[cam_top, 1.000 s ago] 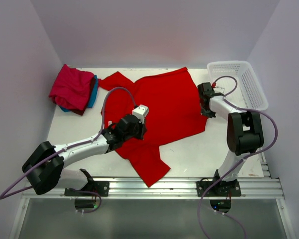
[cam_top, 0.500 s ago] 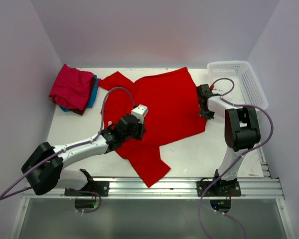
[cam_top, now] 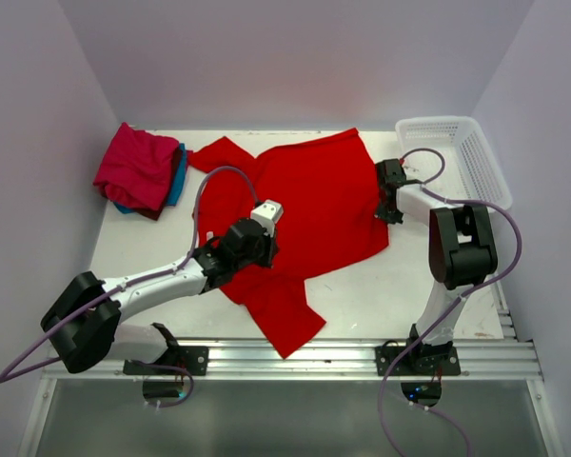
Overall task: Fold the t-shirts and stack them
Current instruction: Flatten out the tshirt
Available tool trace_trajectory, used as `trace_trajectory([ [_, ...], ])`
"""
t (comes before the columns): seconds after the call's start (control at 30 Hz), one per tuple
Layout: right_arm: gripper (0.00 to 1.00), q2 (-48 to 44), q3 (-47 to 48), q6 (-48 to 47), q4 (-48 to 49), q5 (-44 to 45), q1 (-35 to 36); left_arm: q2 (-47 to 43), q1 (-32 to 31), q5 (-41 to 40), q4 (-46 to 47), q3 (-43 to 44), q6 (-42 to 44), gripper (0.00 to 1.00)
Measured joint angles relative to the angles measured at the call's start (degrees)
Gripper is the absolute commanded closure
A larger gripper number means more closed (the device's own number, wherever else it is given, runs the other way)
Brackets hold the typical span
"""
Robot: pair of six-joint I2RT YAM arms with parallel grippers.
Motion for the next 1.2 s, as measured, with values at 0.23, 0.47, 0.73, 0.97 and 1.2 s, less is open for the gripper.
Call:
trace_trajectory([
  [0.23, 1.00, -0.5, -1.1, -0.9, 2.2, -1.5, 0.0, 0.0, 0.0, 0.0, 0.0, 0.0, 0.0, 1.00],
  [0.47, 0.66, -0.8, -1.2, -2.0, 2.1, -1.5, 0.0, 0.2, 0.0, 0.4, 0.0, 0.0, 0.0, 1.00],
  [0.73, 0.69, 1.3, 1.2, -2.1, 2.0, -1.3, 0.0, 0.4, 0.0, 0.5, 0.0, 0.0, 0.0, 1.00],
  [0.97, 0.89, 4.2, 5.0, -2.5, 1.5, -1.4, -0.1, 0.4, 0.0, 0.5, 0.0, -0.9, 0.0, 1.00],
  [1.2, 1.00, 7.1, 9.0, -3.1, 1.1, -1.3, -0.5, -0.4, 0.0, 0.5, 0.0, -1.4, 0.0, 1.00],
])
